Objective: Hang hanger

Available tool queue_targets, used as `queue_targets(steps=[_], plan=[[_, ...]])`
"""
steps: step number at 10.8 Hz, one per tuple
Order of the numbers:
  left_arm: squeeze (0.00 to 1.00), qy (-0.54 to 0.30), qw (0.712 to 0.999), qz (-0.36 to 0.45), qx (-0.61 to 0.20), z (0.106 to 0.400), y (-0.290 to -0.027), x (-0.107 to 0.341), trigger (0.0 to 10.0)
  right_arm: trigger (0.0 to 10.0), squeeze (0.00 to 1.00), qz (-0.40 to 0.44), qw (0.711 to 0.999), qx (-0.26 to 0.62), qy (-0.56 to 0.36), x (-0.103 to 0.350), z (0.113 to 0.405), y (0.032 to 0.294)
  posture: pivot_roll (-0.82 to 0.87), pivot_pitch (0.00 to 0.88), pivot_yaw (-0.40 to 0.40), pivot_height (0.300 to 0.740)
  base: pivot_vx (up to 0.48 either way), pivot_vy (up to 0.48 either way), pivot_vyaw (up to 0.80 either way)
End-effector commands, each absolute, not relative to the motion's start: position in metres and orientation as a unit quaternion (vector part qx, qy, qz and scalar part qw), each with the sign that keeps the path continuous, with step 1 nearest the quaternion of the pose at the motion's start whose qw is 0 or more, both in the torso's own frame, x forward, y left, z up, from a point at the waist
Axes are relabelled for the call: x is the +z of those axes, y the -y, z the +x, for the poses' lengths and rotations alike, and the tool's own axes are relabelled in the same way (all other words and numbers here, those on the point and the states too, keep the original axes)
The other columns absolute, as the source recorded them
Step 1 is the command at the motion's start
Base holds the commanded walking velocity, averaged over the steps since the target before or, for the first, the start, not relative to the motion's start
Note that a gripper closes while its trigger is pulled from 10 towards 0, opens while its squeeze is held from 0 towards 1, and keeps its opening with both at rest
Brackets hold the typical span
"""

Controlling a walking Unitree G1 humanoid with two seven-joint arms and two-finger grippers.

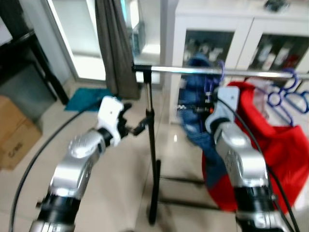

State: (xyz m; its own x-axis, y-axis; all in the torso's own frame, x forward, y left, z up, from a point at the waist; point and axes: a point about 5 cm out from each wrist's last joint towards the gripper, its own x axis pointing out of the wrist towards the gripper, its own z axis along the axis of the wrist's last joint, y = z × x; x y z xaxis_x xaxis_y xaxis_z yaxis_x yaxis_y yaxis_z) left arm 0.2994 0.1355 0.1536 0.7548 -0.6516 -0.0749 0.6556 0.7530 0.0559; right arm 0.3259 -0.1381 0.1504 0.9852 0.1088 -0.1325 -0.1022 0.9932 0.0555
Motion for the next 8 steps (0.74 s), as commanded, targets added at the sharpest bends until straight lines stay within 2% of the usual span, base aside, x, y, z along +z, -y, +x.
queue_targets(steps=[1, 4, 6, 8], plan=[[0.00, -0.033, 0.924, 0.044, -0.380, 0.300, -0.135, 0.157, 10.0, 10.0, 0.00, 0.018, 0.996, 0.061, -0.068, 0.155, 0.331, 0.136, -0.08, 0.000, 0.042, 0.740, 0.000, 0.000, 0.00], [0.00, -0.043, 0.886, 0.054, -0.458, 0.301, -0.132, 0.165, 10.0, 10.0, 0.00, 0.028, 0.994, 0.058, -0.093, 0.156, 0.353, 0.136, -0.08, 0.000, 0.044, 0.740, 0.000, 0.000, 0.00], [0.00, -0.041, 0.883, 0.059, -0.465, 0.305, -0.133, 0.171, 10.0, 10.0, 0.00, 0.038, 0.994, 0.054, -0.084, 0.166, 0.371, 0.136, -0.07, 0.000, 0.043, 0.740, 0.000, 0.000, 0.00], [0.00, -0.041, 0.879, 0.063, -0.471, 0.304, -0.134, 0.173, 10.0, 10.0, 0.00, 0.020, 0.991, 0.059, -0.117, 0.163, 0.386, 0.131, -0.05, 0.000, 0.039, 0.740, 0.000, 0.000, 0.00]])
